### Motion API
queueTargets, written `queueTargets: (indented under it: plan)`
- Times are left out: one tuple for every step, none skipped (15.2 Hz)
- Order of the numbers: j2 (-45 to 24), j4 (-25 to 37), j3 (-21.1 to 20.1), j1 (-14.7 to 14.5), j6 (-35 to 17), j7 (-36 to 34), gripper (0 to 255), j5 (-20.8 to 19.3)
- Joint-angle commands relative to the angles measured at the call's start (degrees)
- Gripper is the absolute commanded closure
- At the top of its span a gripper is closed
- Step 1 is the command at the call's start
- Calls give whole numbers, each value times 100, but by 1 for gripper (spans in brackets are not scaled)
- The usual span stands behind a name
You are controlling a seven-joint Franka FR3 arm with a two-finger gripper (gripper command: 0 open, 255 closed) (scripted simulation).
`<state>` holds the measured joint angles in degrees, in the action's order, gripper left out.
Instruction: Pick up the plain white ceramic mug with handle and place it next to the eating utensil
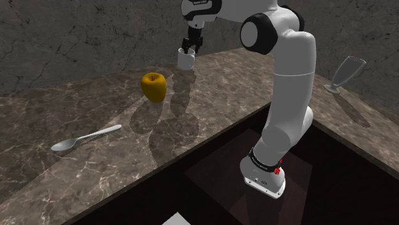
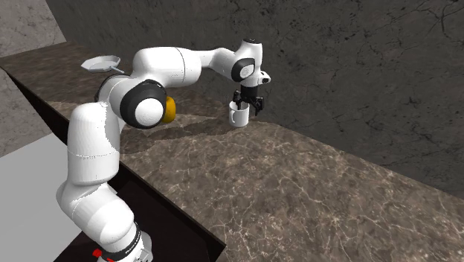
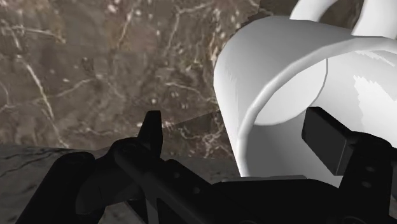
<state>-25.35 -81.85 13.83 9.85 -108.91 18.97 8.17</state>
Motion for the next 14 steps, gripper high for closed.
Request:
queueTargets:
  plan:
    - [1,-4,0,-1,-4,0,0,0]
    - [1,-4,0,-1,-4,0,0,0]
    - [0,-3,0,0,-3,0,0,0]
    - [0,-3,0,0,-3,0,255,0]
    - [0,-3,0,0,-3,0,255,0]
    - [0,-3,0,0,-3,0,255,0]
    - [0,-3,0,0,-3,0,255,0]
    - [0,-3,0,0,-3,0,255,0]
    - [1,-4,0,-1,-4,0,255,0]
    - [0,-3,0,0,-3,0,255,0]
    - [1,-3,0,0,-3,0,255,0]
    - [1,-4,0,0,-4,0,255,0]
    - [1,-4,0,-1,-4,0,255,0]
    - [10,59,2,2,68,-6,255,-4]
